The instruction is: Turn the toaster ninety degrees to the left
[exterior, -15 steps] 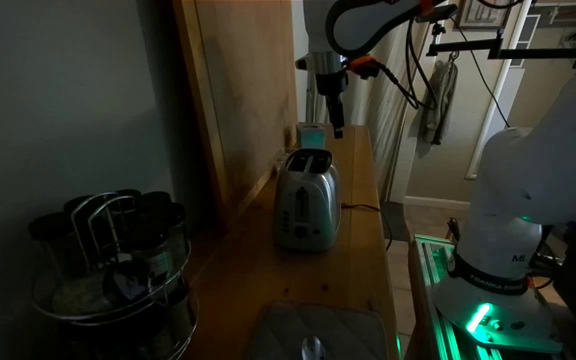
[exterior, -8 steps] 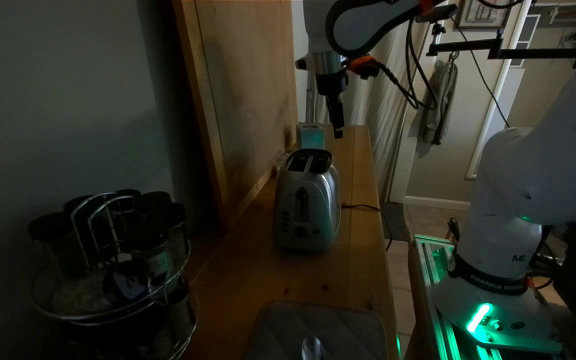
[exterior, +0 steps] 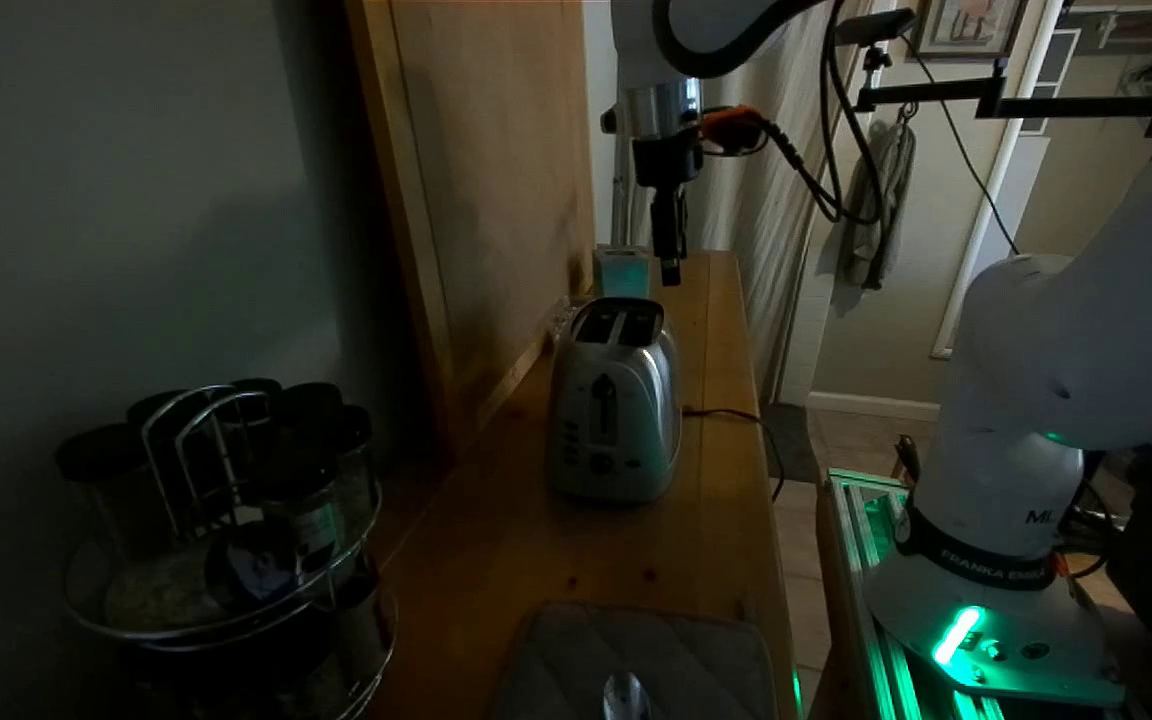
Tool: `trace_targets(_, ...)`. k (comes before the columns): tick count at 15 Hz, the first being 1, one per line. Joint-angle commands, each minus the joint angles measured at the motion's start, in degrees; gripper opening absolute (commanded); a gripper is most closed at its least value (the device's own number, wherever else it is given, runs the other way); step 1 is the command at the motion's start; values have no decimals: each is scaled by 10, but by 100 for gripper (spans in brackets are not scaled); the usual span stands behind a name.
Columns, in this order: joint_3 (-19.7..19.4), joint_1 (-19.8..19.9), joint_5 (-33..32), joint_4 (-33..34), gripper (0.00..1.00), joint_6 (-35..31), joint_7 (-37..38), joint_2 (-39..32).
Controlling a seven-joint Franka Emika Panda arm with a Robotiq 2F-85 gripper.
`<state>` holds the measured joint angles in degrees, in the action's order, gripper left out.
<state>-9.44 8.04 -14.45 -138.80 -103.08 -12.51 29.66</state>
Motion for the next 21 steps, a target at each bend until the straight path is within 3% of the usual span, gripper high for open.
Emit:
trace_targets(1, 17, 15, 20, -36, 100, -1, 109, 42)
trace_targets(9, 25, 45, 33, -88, 100, -65, 292, 60)
trace_targets(14, 24, 53, 40, -87, 100, -117, 315, 40)
trace_targets(21, 20, 52, 67, -76, 100, -127, 311, 6)
